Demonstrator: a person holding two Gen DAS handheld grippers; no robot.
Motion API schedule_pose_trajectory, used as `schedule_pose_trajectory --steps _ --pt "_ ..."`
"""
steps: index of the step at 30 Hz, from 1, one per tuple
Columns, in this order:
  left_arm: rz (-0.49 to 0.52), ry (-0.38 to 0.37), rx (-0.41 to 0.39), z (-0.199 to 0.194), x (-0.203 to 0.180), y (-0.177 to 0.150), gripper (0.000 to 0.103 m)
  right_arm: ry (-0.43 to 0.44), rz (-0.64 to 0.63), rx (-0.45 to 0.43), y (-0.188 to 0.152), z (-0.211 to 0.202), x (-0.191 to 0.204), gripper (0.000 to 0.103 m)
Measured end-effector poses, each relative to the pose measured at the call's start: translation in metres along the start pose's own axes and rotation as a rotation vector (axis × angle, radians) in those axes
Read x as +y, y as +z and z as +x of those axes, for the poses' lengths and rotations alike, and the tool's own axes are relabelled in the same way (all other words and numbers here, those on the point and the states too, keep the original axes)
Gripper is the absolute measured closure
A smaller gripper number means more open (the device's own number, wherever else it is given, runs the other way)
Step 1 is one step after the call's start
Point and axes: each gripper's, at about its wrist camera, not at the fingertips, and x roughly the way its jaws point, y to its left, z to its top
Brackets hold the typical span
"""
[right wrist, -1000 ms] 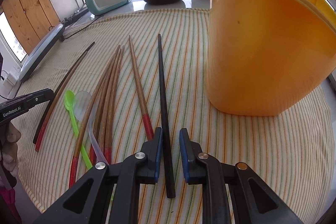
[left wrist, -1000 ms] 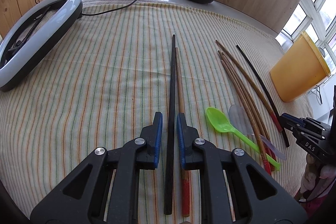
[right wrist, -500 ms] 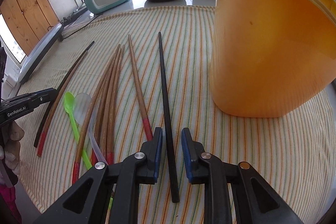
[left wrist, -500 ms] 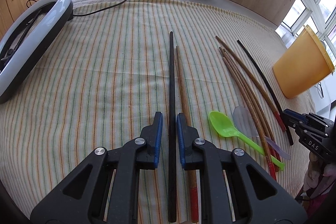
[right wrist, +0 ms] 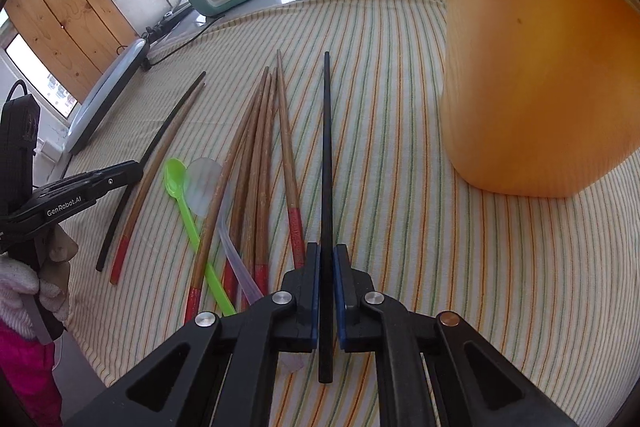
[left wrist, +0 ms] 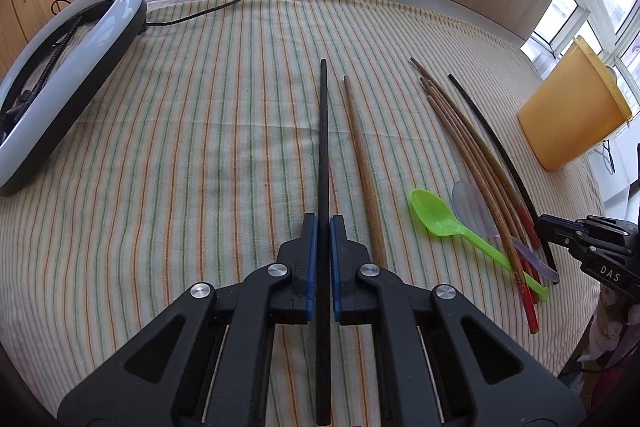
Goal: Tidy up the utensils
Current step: 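Lift the black chopstick with the left tool while the right tool lifts its black chopstick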
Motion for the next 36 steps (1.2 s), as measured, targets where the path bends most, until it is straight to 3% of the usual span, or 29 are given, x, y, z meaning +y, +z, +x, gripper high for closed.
schedule_pose_trajectory --steps 4,6,10,18,25,29,33,36 --pt "0.038 0.015 0.029 0.002 -0.004 0.004 0.099 -0.077 -0.08 0.013 0.008 0.006 0.012 0.097" --pt "0.063 0.028 0.037 0.005 -0.006 0.008 0.099 -0.096 -0.095 0.015 0.015 0.007 0.013 0.085" --pt "0.071 0.051 0.048 0.009 -0.006 0.017 0.094 -0.136 -0.144 0.027 0.031 0.011 0.016 0.085" --pt "0.111 0.104 0.066 0.02 -0.01 0.037 0.093 -0.186 -0.187 0.063 0.058 0.028 0.018 0.085" --pt "0.053 0.058 0.083 0.031 0.002 0.058 0.094 -0.204 -0.136 0.076 0.082 0.045 0.017 0.085" --pt "0.07 0.077 0.071 0.036 -0.002 0.066 0.094 -0.214 -0.136 0.073 0.092 0.052 0.025 0.085" --pt "0.052 0.083 0.049 0.038 -0.001 0.068 0.1 -0.199 -0.133 0.064 0.098 0.056 0.031 0.098" --pt "0.024 0.065 0.05 0.036 0.003 0.069 0.1 -0.149 -0.09 0.067 0.101 0.055 0.025 0.1"
